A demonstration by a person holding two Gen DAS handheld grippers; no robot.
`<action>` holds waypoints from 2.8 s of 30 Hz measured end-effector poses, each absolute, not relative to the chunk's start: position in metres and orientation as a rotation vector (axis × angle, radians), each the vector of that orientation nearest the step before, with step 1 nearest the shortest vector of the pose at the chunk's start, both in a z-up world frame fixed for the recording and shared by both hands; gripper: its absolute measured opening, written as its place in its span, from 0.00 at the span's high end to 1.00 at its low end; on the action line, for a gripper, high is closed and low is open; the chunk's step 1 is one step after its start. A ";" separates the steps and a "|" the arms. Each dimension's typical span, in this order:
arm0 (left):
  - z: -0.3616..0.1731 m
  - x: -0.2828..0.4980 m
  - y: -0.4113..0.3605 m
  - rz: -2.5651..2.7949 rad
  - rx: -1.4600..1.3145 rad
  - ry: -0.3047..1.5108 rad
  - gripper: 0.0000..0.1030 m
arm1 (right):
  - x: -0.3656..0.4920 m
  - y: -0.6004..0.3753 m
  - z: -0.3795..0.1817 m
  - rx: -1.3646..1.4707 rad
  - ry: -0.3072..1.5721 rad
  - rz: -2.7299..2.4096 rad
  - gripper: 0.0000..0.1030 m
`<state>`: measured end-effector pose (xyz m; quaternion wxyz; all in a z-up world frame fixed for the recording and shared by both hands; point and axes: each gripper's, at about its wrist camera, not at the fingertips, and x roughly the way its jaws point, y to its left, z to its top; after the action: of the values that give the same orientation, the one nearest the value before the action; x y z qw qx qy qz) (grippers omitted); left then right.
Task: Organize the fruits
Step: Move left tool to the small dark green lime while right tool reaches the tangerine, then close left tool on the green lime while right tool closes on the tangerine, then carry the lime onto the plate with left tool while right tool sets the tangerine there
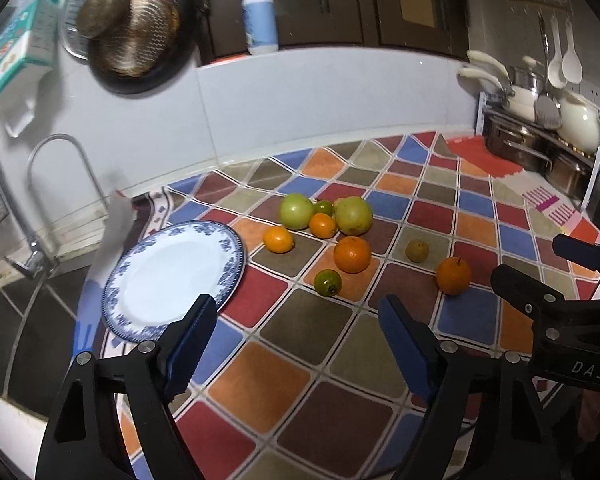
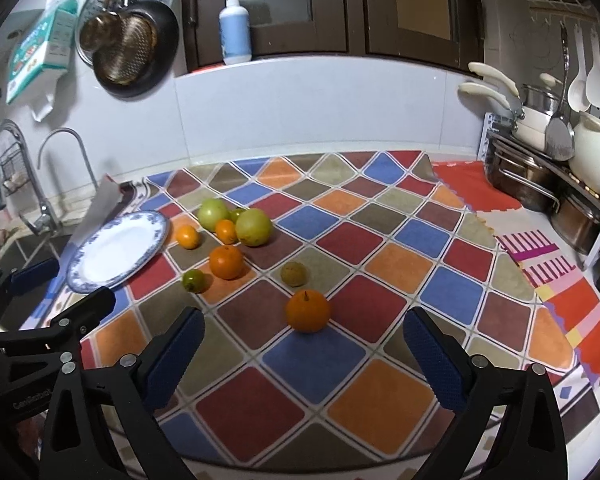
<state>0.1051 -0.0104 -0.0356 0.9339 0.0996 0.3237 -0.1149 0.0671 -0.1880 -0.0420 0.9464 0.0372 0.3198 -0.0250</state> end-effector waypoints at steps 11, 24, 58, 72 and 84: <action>-0.068 0.156 -0.024 -0.319 0.267 0.756 0.30 | 0.112 -0.192 -0.076 0.128 0.779 -0.079 0.18; -0.108 0.207 -0.041 -0.456 0.302 0.879 0.48 | 0.151 -0.190 -0.097 0.128 0.885 -0.110 0.34; -0.067 0.186 -0.022 -0.475 0.206 0.793 0.72 | 0.140 -0.168 -0.067 0.059 0.805 -0.009 0.58; -0.030 0.161 0.031 -0.365 0.141 0.688 0.72 | 0.138 -0.123 -0.033 0.025 0.702 0.149 0.58; -0.013 0.168 0.095 -0.260 0.127 0.641 0.72 | 0.158 -0.057 -0.016 0.000 0.622 0.261 0.58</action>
<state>0.1685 0.0948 -0.0133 0.9387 0.0621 0.3141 -0.1274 0.1583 -0.0568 -0.0161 0.9437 0.0002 0.3049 0.1279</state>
